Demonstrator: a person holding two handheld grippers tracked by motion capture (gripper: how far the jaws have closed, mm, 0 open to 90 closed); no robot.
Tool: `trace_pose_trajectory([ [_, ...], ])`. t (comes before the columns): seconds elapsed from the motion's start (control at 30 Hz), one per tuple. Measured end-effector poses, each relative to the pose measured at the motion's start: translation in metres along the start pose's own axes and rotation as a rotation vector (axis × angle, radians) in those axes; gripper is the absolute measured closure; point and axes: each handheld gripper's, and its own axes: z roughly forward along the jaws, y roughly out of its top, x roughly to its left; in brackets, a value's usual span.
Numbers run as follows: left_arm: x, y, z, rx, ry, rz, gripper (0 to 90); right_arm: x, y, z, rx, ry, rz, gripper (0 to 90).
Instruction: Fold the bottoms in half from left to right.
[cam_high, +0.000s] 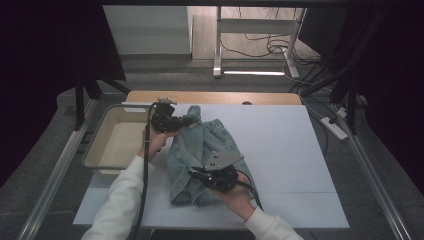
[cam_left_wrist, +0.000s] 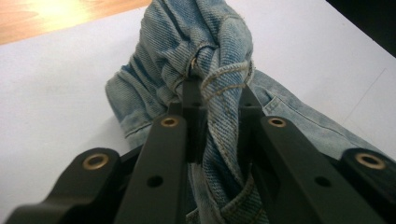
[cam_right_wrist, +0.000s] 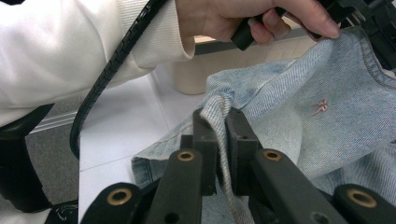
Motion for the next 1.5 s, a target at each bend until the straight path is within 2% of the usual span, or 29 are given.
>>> trace_pose_trajectory([
  [0.33, -0.007, 0.002, 0.013, 0.004, -0.012, 0.01, 77.7, -0.006, -0.007, -0.011, 0.005, -0.035, 0.015, 84.1],
  [0.63, -0.016, 0.002, 0.025, 0.017, -0.021, 0.03, 75.9, -0.007, -0.017, -0.022, 0.032, -0.089, 0.019, 84.1],
  [0.87, -0.02, 0.003, 0.029, 0.014, -0.016, 0.04, 74.7, -0.013, -0.024, -0.028, 0.044, -0.111, 0.033, 84.1],
  [1.0, -0.022, 0.005, 0.032, 0.012, -0.022, 0.034, 74.1, -0.015, -0.026, -0.034, 0.04, -0.123, 0.039, 84.1],
  [1.23, -0.028, 0.006, 0.038, 0.02, -0.029, 0.047, 73.8, -0.02, -0.034, -0.046, 0.046, -0.154, 0.051, 84.1],
  [1.5, -0.028, 0.006, 0.042, 0.025, -0.029, 0.049, 73.8, -0.027, -0.045, -0.056, 0.061, -0.184, 0.08, 84.2],
])
